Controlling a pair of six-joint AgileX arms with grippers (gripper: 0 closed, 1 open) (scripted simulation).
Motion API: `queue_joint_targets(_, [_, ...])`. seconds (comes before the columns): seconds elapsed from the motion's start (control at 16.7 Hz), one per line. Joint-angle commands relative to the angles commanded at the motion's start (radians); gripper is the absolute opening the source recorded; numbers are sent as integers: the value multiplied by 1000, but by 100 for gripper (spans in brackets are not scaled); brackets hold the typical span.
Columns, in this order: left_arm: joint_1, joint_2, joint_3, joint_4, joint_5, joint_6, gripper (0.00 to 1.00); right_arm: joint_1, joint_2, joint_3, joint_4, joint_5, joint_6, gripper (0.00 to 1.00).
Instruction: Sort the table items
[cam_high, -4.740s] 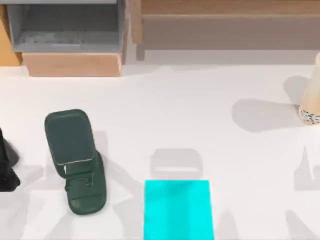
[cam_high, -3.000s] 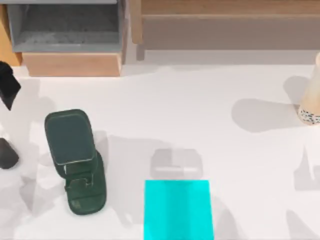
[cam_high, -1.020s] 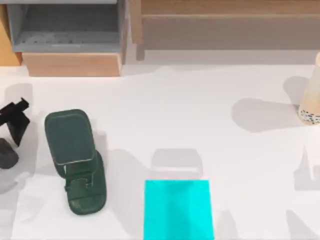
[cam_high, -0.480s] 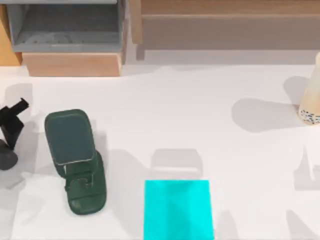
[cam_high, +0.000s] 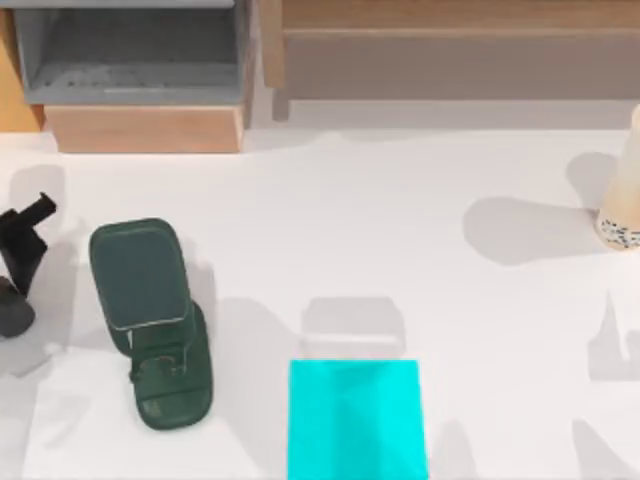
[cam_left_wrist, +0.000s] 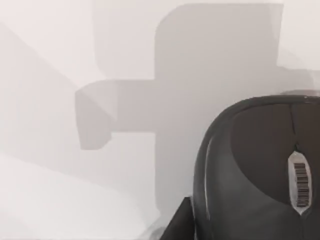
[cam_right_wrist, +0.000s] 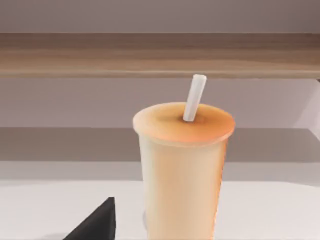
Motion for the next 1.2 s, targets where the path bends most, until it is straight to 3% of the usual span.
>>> queue_joint_targets(0.54, [-3, -124, 222, -352, -1, -3, 0, 0, 0, 0, 0, 0, 0, 100])
queue_joint_targets(0.9, [-10, -128, 235, -347, 8, -14, 0, 0, 0, 0, 0, 0, 0, 100])
queue_joint_targets(1.2, [-135, -149, 325, -206, 97, -153, 0, 0, 0, 0, 0, 0, 0, 100])
